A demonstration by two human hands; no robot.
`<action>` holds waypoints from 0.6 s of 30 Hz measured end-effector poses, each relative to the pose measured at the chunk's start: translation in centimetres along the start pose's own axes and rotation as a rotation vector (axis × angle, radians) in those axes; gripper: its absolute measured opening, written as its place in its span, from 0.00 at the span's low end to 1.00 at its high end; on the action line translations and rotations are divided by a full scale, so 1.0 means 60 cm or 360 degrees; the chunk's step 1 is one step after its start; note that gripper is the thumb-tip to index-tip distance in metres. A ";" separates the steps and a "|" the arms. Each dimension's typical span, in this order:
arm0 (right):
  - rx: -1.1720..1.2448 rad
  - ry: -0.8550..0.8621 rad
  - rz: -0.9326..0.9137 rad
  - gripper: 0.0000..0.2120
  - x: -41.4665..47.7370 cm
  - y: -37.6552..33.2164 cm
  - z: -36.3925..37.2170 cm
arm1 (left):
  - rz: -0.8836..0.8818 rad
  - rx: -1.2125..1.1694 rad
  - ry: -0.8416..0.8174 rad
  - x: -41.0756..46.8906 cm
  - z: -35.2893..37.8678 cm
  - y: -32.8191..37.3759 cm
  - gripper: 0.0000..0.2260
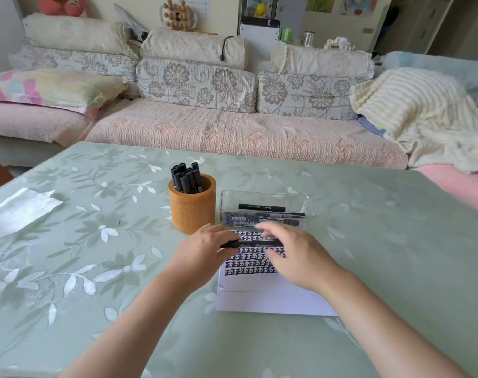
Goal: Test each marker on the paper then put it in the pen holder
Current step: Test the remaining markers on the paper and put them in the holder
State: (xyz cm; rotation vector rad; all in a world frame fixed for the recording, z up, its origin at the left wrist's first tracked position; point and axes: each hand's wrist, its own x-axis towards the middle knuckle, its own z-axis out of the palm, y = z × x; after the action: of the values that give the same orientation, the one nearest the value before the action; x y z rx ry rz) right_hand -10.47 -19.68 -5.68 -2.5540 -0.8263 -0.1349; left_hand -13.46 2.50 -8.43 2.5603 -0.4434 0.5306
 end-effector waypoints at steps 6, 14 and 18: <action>-0.0066 -0.0253 -0.0019 0.14 0.001 -0.010 0.015 | 0.0089 -0.0088 0.0046 -0.002 0.004 0.020 0.07; -0.0088 -0.0324 -0.0045 0.07 0.004 0.011 0.022 | 0.0214 0.0025 -0.0069 0.003 0.012 0.018 0.05; -0.0129 -0.0121 -0.0175 0.09 0.003 0.017 0.024 | 0.0069 -0.0037 -0.0187 0.005 0.012 0.021 0.10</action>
State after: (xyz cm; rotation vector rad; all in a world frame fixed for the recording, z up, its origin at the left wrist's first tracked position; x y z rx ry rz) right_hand -9.79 -19.66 -7.31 -2.6030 -1.0099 -0.1080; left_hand -13.50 1.01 -8.40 2.5733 -0.5437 0.3889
